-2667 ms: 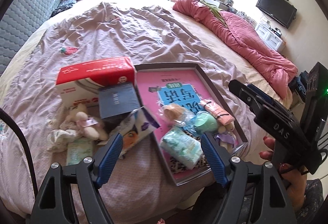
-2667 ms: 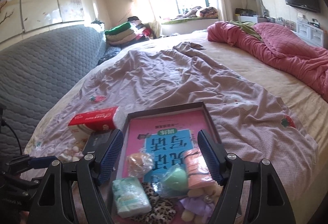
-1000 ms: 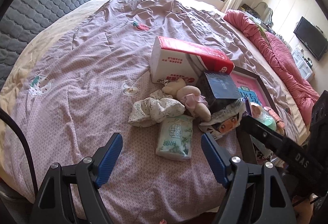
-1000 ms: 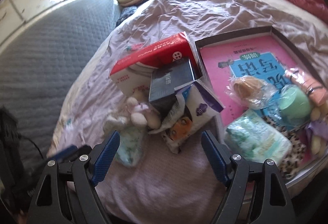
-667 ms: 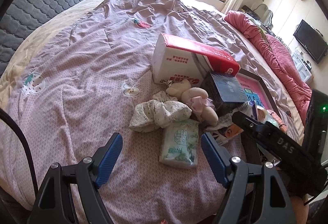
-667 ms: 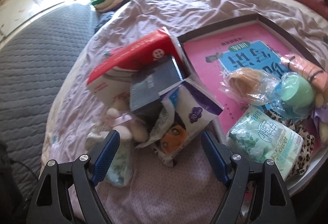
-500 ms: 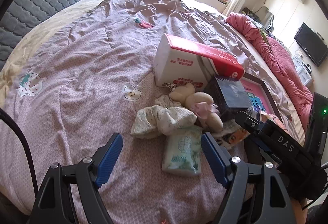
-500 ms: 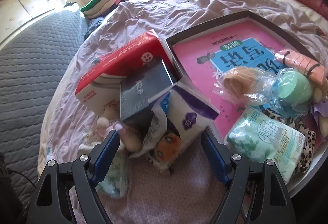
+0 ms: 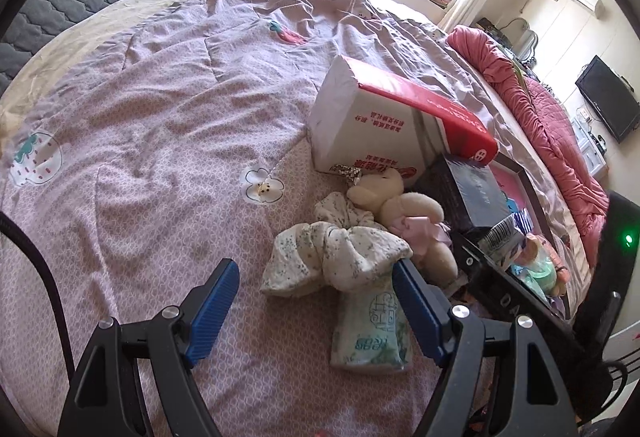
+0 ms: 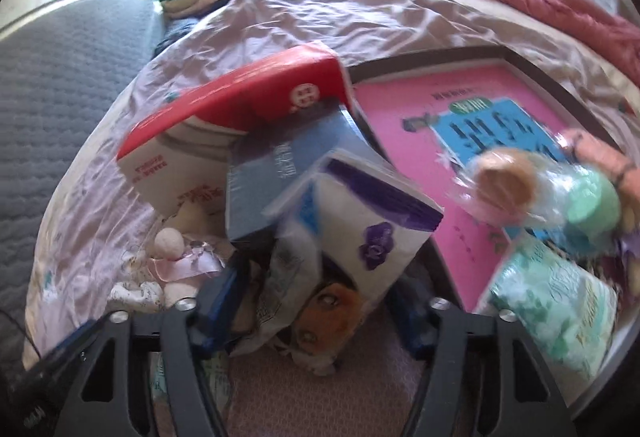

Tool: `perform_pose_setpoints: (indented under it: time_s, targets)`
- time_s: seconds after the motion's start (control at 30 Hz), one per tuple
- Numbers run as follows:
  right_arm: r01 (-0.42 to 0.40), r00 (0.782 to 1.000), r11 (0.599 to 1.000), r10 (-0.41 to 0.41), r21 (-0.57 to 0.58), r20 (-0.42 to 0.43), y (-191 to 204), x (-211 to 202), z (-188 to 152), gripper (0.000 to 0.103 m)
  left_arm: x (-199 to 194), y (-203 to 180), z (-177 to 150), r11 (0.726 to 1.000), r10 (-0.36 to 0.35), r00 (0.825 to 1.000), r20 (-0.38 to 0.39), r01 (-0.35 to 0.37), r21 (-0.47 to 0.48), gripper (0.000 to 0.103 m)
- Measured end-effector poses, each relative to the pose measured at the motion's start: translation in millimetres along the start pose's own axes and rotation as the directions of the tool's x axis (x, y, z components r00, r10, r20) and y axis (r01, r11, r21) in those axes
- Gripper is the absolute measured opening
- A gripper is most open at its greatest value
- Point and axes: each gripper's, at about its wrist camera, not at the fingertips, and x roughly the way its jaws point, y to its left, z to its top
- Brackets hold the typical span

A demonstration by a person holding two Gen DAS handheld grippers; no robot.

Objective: Organize soft objects
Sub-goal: 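Close the left tool on the cream floral scrunchie while the right tool grasps the white-purple pad packet, then carry the scrunchie in the left tool while the right tool carries the pad packet over the tray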

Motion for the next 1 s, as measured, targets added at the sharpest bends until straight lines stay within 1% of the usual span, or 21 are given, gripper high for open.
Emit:
perform_pose_setpoints:
  time_s: [0.07,0.1,0.2,0.3,0.43,0.5,0.53,0.57,0.63,0.67,0.77,1.0]
  targets:
    - [-0.015,1.000,0.999,0.015,-0.040,0.001,4,0,-1,0.050,5,-1,2,1.000,-0.002,1.000,-0.006,0.002,0.004,0.078]
    - [-0.016,1.000,0.999,0.016,-0.051,0.003,4,-1,-2,0.048,7,-1,3,1.000,-0.003,1.000,-0.007,0.003,0.004,0.078]
    - [-0.055,0.999,0.995,0.055,-0.078,0.000,0,-1,-2,0.046,15,-1,4,1.000,0.002,1.000,-0.016,-0.002,0.010,0.078]
    - [-0.095,0.995,0.988,0.097,-0.119,0.005,-3,-6,-3,0.044,23,2,4,1.000,-0.013,1.000,-0.026,0.013,0.003,0.078]
    - [-0.151,0.987,0.973,0.157,-0.174,0.021,-5,-22,-3,0.042,32,9,7,0.996,-0.076,0.996,-0.048,0.074,-0.045,0.066]
    - [-0.165,0.985,0.969,0.172,-0.182,0.022,-4,-27,-2,0.042,33,11,9,0.995,-0.087,0.995,-0.040,0.085,-0.052,0.054]
    - [-0.173,0.983,0.966,0.181,-0.190,0.022,-4,-29,-2,0.042,33,11,10,0.995,-0.090,0.995,-0.034,0.088,-0.049,0.044]
    - [-0.181,0.982,0.963,0.189,-0.199,0.019,-2,-31,-2,0.042,33,11,11,0.994,-0.096,0.995,-0.027,0.095,-0.044,0.032]
    - [-0.185,0.981,0.960,0.194,-0.209,0.021,-1,-36,-3,0.042,33,11,12,0.995,-0.098,0.995,-0.017,0.098,-0.036,0.021]
    - [-0.191,0.980,0.958,0.200,-0.212,0.020,-1,-37,-2,0.042,32,10,12,0.995,-0.100,0.995,-0.013,0.099,-0.031,0.017]
    - [-0.199,0.977,0.955,0.210,-0.221,0.027,-1,-45,-1,0.042,28,7,13,0.995,-0.095,0.995,0.005,0.095,-0.008,0.011]
    - [-0.224,0.968,0.949,0.243,-0.223,0.058,-8,-63,6,0.042,-6,-11,6,0.995,-0.058,0.995,0.087,0.051,0.083,0.010]
